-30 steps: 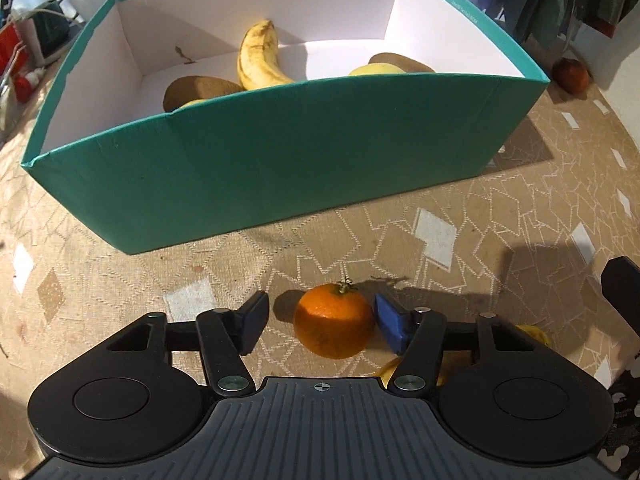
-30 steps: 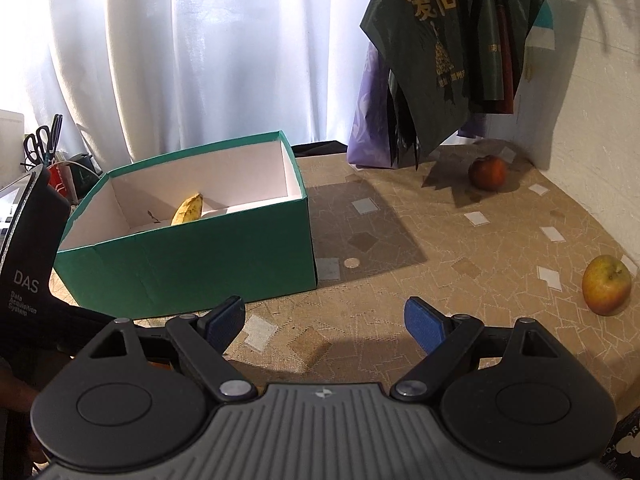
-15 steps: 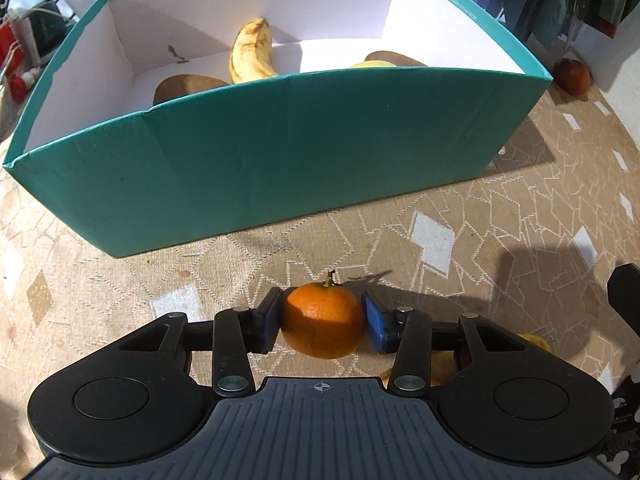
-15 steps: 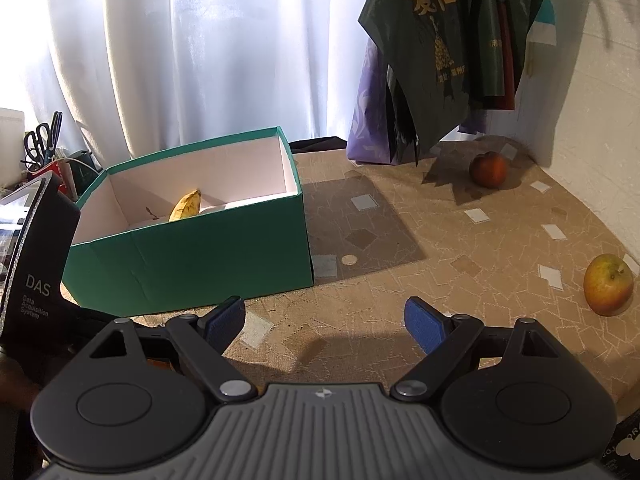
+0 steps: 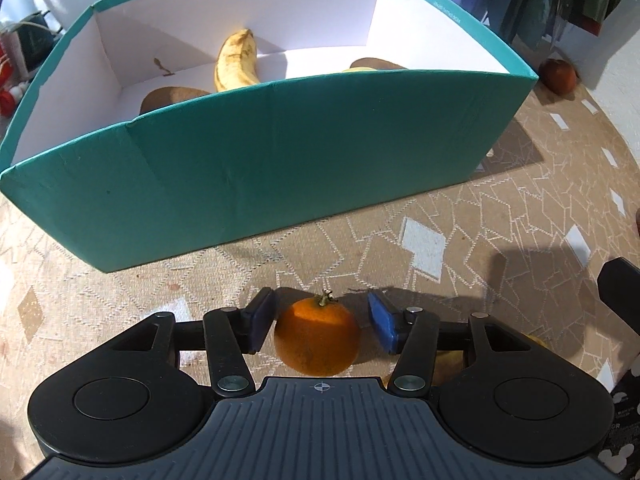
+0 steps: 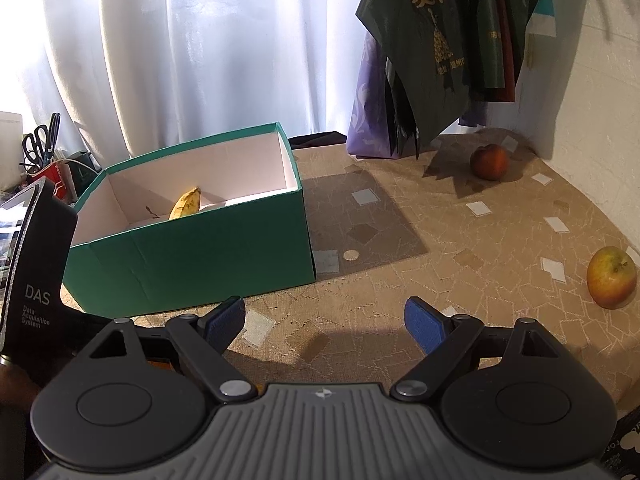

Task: Organize fruits
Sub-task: 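Lift the orange with the left gripper while the right gripper moves to the second banana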

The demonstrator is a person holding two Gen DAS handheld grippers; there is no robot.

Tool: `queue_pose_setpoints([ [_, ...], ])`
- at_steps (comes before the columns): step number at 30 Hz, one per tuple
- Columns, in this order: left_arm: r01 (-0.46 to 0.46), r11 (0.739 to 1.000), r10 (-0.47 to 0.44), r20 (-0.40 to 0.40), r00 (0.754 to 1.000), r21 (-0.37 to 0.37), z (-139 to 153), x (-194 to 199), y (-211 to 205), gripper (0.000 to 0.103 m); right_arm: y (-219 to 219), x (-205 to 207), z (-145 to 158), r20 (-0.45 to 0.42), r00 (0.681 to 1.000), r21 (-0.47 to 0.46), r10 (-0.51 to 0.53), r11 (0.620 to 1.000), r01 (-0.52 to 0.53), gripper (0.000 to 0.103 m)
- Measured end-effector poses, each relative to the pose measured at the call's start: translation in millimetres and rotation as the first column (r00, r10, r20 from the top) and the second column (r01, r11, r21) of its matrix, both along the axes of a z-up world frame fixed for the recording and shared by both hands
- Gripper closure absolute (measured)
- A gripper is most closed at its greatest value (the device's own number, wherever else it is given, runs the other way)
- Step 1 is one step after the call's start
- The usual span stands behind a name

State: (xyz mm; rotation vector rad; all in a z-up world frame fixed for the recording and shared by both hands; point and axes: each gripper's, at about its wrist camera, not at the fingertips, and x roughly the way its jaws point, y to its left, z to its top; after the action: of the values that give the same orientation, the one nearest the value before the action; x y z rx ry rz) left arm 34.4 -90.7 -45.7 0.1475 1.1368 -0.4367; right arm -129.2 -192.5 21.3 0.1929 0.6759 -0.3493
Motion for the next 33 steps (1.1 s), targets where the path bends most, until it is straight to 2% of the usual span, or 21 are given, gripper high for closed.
queue_pose_setpoints([
  [6, 0.037, 0.999, -0.037, -0.015, 0.999, 0.008, 0, -5, -1, 0.045, -2, 0, -1, 0.001, 1.000, 0.010, -0.007, 1.000, 0.007, 0.016],
  [10, 0.026, 0.999, -0.026, -0.009, 1.000, 0.021, 1, -4, 1, 0.057, -7, 2, -3, -0.007, 1.000, 0.026, -0.021, 0.999, 0.021, 0.016],
  [14, 0.030, 0.999, -0.029, -0.028, 0.999, 0.030, 2, -4, 1, 0.057, -10, 4, -5, -0.009, 1.000, 0.041, -0.023, 0.999, 0.024, 0.016],
  [17, 0.039, 0.998, -0.039, -0.010, 0.999, 0.042, 1, -6, -2, 0.059, -11, 6, -5, -0.011, 1.000, 0.039, -0.022, 0.999, 0.023, 0.016],
  [22, 0.022, 1.000, -0.023, -0.037, 0.999, -0.003, 4, -3, 6, 0.060, -11, 6, -6, -0.017, 1.000, 0.026, -0.017, 1.000, 0.017, 0.016],
  [28, 0.018, 0.999, -0.018, -0.007, 1.000, -0.050, 20, -5, 16, 0.061, -13, 7, -7, -0.038, 0.999, 0.011, -0.004, 1.000, 0.005, 0.016],
  [33, 0.013, 0.996, -0.013, 0.009, 1.000, -0.094, 38, -8, 27, 0.061, -6, 8, -10, -0.074, 0.995, -0.005, 0.071, 0.997, -0.072, 0.016],
])
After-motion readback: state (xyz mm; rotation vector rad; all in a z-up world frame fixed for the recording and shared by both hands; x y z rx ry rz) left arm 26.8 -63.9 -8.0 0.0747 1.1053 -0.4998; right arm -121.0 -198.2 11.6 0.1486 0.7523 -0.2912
